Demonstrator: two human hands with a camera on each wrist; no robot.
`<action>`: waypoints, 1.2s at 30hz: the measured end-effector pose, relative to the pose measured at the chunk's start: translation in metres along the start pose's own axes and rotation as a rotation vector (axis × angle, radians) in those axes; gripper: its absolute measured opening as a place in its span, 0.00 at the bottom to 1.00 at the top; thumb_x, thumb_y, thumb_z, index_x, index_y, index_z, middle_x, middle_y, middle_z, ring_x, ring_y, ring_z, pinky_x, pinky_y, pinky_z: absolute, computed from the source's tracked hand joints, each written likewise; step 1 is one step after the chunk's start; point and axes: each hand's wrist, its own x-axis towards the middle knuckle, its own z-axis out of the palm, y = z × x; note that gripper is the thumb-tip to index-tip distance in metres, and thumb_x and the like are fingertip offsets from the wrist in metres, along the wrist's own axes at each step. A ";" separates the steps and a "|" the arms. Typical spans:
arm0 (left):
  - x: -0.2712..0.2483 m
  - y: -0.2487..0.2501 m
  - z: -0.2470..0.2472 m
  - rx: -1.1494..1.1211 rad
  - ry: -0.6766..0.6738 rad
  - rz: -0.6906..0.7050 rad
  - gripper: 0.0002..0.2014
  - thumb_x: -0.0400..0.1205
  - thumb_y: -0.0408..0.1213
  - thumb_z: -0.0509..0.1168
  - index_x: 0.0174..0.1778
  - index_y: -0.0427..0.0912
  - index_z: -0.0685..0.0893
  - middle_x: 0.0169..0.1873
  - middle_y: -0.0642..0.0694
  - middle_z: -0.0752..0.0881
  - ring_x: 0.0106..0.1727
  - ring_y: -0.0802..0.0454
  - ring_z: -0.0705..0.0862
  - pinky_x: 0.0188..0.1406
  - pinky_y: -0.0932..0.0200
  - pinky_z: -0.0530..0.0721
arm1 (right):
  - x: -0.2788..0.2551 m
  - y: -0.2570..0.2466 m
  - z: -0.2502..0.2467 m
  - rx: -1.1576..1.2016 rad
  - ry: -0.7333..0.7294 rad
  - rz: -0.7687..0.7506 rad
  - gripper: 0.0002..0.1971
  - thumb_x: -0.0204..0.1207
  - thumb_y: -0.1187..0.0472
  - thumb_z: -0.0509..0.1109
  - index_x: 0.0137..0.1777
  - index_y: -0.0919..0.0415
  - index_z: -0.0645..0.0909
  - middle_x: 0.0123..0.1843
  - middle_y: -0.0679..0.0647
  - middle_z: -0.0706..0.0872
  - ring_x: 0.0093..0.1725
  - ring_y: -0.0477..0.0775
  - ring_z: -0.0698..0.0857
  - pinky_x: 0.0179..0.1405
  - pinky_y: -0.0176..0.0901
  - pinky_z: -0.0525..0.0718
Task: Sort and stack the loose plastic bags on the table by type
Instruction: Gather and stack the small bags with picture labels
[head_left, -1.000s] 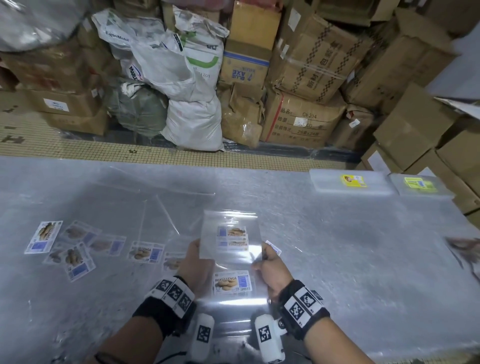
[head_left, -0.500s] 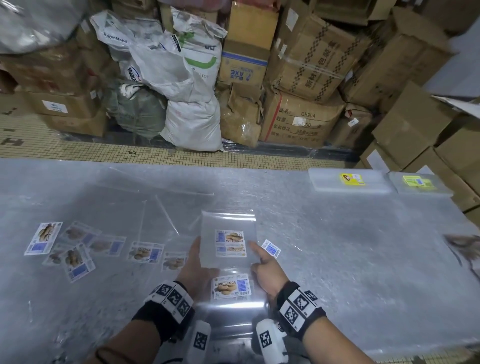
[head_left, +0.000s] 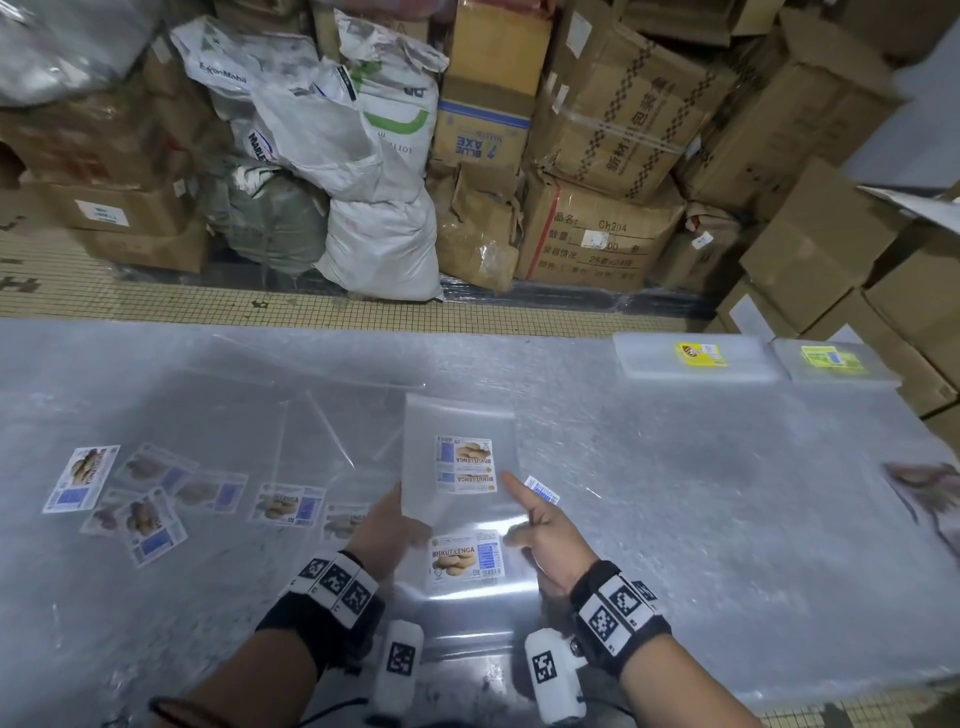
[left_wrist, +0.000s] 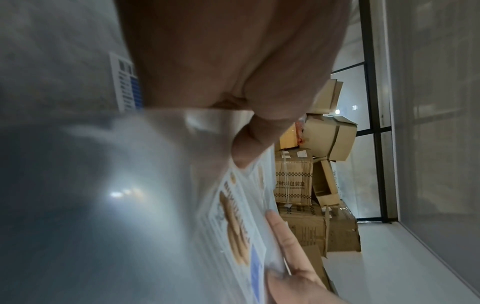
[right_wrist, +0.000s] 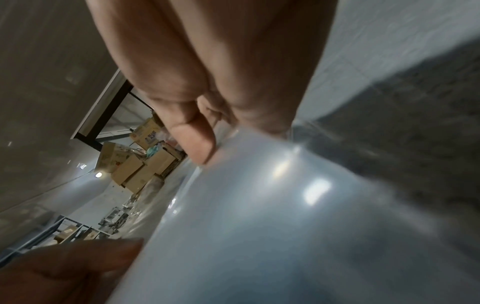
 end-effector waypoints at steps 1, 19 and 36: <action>-0.002 0.002 0.000 -0.042 -0.037 -0.002 0.29 0.59 0.20 0.64 0.55 0.46 0.86 0.54 0.33 0.88 0.61 0.28 0.83 0.60 0.24 0.80 | 0.000 0.000 -0.001 -0.007 0.000 -0.007 0.45 0.65 0.82 0.64 0.78 0.44 0.71 0.81 0.47 0.71 0.66 0.63 0.83 0.78 0.59 0.71; 0.004 -0.004 0.000 0.139 -0.145 0.105 0.45 0.53 0.19 0.73 0.69 0.51 0.78 0.61 0.48 0.87 0.65 0.48 0.84 0.60 0.38 0.84 | -0.001 0.003 0.000 0.068 0.047 -0.017 0.34 0.72 0.85 0.64 0.73 0.53 0.79 0.76 0.48 0.77 0.69 0.52 0.82 0.66 0.41 0.81; 0.013 -0.002 -0.008 0.349 -0.116 0.031 0.49 0.57 0.18 0.79 0.72 0.49 0.68 0.59 0.54 0.84 0.65 0.53 0.80 0.61 0.52 0.82 | -0.001 0.019 0.003 0.076 0.066 -0.044 0.42 0.64 0.88 0.61 0.72 0.50 0.81 0.68 0.50 0.86 0.66 0.85 0.75 0.68 0.78 0.69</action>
